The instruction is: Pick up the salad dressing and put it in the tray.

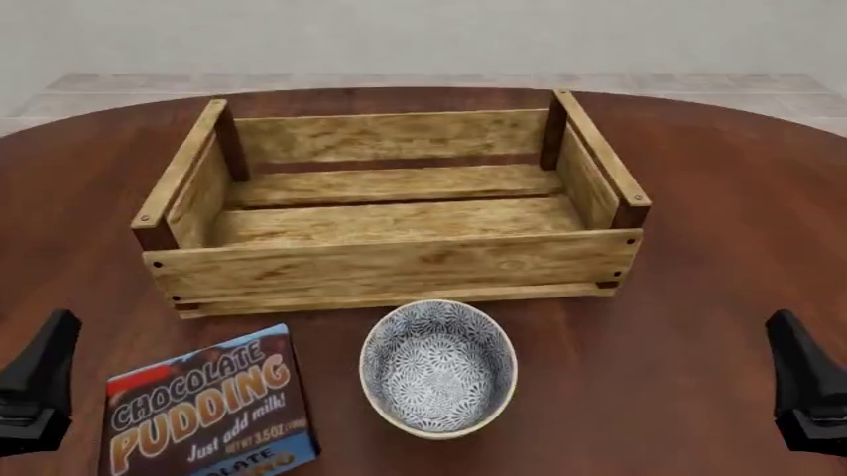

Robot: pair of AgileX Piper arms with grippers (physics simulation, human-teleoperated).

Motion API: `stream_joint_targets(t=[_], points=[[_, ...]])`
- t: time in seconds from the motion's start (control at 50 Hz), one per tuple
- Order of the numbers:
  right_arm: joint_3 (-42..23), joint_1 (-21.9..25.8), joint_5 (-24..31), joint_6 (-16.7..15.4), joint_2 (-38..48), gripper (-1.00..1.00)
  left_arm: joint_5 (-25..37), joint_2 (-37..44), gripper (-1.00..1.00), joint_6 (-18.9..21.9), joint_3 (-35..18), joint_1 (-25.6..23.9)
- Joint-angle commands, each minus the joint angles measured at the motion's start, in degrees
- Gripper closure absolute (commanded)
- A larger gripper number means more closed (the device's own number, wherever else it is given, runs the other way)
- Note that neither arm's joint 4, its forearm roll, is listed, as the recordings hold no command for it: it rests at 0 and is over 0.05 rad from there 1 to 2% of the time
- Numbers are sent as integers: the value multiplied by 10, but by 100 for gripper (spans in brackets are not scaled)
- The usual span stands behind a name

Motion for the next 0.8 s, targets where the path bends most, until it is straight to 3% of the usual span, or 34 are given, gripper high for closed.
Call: stream_joint_targets(t=[0.02,0.46,0.56,0.8], points=[[-2,4,-2,-2,0,-100,-4,6,-100,4,0,-4],[-1,12,-1,4,1,-100,-5,12,-100,17,-5,-6],[-1,13,1,5,1,-100,12,35,-100,38,-27,10],[-1,18,1,13,8,-100,72,69,-100,30,-101,39]])
